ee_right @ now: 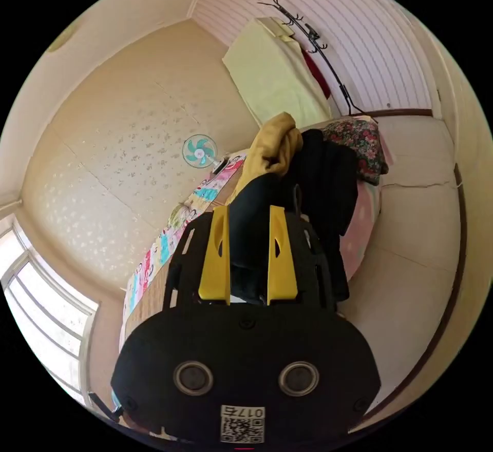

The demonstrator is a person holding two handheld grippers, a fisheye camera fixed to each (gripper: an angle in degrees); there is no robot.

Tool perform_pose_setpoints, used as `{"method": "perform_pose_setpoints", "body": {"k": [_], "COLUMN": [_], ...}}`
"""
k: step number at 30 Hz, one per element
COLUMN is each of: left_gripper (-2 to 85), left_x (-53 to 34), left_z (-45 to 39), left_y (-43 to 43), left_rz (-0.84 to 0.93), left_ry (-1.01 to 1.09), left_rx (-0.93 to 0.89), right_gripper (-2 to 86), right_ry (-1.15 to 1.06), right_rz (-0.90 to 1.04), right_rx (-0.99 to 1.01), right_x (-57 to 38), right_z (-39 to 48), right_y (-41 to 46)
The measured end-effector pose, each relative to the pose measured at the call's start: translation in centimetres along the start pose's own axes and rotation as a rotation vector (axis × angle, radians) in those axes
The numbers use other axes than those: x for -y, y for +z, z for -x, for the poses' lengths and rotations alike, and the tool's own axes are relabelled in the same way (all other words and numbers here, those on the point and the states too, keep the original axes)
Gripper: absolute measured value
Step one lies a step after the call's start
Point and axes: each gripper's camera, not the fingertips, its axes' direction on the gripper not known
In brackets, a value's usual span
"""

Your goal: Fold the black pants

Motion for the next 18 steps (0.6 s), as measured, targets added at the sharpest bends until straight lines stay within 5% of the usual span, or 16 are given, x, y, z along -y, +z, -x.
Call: {"method": "perform_pose_setpoints", "body": {"k": [4,7,10,13,15,18], "left_gripper": [-0.9,-1.0,-1.0,-1.0,-1.0,-1.0], "left_x": [-0.2,0.1,0.6,1.2,1.6,1.7], "left_z": [1.7,2.8,3.0,2.4,1.5,0.6], "left_y": [-1.1,-1.7,-1.9,-1.7,-1.7,-2.3], "left_rz": [-0.011,-0.024,-0.035,-0.039,-0.037,-0.048], "left_ry": [-0.037,-0.066,-0.075,-0.051,-0.024,-0.008], "left_rx": [-0.002,-0.004,-0.016,-0.041,-0.047,-0.054], "right_gripper": [14.4,14.1,10.5,9.8,9.5,9.0], "right_ry": [0.092,-0.006,-0.087,-0.277,-0.455,-0.757], "right_rz": [0.334,0.32,0.221,0.311,0.543,0.767], "right_rx": [0.128,0.016,0.256,0.594,0.82,0.798], "right_x": [0.9,0.6,0.1,-1.5,-5.8,-16.6], "right_z": [-1.9,1.1,5.9,14.3,23.7,34.7], "right_y": [7.1,8.1,7.7,10.8,15.0,17.6]}}
